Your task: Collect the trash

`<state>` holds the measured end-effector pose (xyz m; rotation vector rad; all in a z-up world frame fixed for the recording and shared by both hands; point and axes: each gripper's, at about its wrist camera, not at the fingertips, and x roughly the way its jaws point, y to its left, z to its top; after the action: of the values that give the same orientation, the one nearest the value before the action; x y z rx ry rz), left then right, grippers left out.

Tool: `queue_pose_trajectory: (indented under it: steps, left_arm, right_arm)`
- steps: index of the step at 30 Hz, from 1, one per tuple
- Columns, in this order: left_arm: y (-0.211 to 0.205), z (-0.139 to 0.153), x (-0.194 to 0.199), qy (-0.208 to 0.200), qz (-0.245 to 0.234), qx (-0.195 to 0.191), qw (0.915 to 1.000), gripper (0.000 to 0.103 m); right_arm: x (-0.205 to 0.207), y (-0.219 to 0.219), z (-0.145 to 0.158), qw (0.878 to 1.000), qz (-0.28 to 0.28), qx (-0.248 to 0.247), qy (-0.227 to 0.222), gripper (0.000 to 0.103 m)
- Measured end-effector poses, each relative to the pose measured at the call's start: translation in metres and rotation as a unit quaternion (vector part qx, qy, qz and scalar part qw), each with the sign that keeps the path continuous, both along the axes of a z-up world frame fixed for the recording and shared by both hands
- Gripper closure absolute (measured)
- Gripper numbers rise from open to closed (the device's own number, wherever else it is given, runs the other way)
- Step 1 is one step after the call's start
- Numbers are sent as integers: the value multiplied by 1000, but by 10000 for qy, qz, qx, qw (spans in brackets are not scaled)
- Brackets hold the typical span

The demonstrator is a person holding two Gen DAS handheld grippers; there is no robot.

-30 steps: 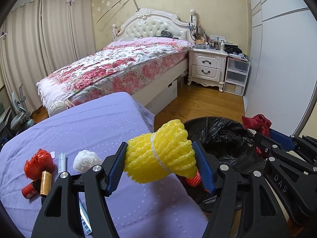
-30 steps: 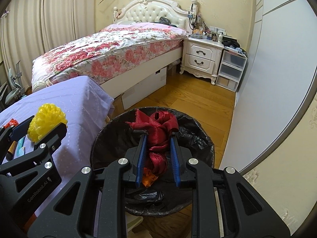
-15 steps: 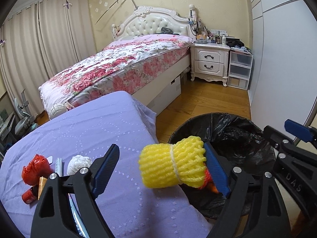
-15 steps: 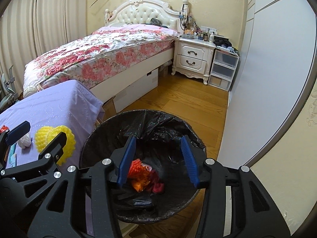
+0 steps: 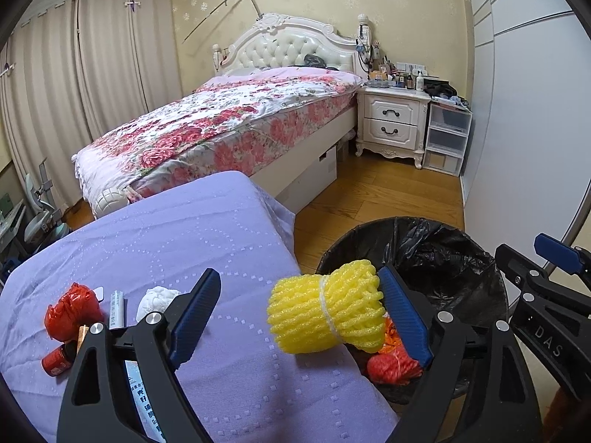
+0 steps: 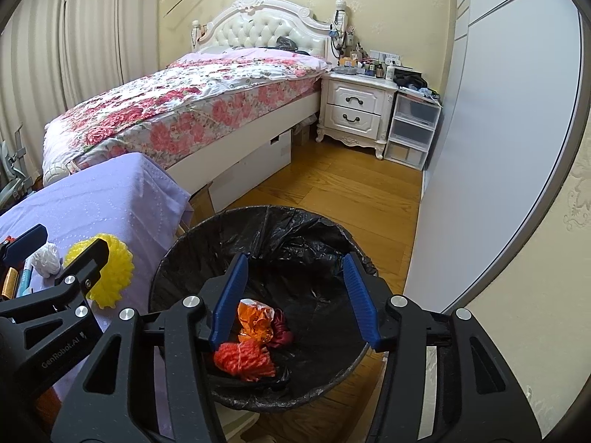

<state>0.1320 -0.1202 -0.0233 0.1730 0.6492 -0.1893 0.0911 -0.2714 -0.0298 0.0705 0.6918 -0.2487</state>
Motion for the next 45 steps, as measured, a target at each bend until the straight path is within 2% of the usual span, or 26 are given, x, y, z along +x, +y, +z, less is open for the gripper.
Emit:
queue_pose_trajectory:
  steps: [9,19,30,45]
  left_arm:
    - [6,3,-4,-11,48,-107,9999,19]
    - [50,13,-21,-12,335,-173,9993,19]
    - [131,6,-51,133,1087,-189,9938,19]
    - [211,1,-79,192,1746,-317,9839,19]
  right_arm:
    - [-5,4,0,10000,21,8,19,50]
    - [-14,21,2,9997,220,90,27,50]
    - [-17,83,1,9957,922,63,108,50]
    - [-17,170,6,9834,1798,-154,180,49]
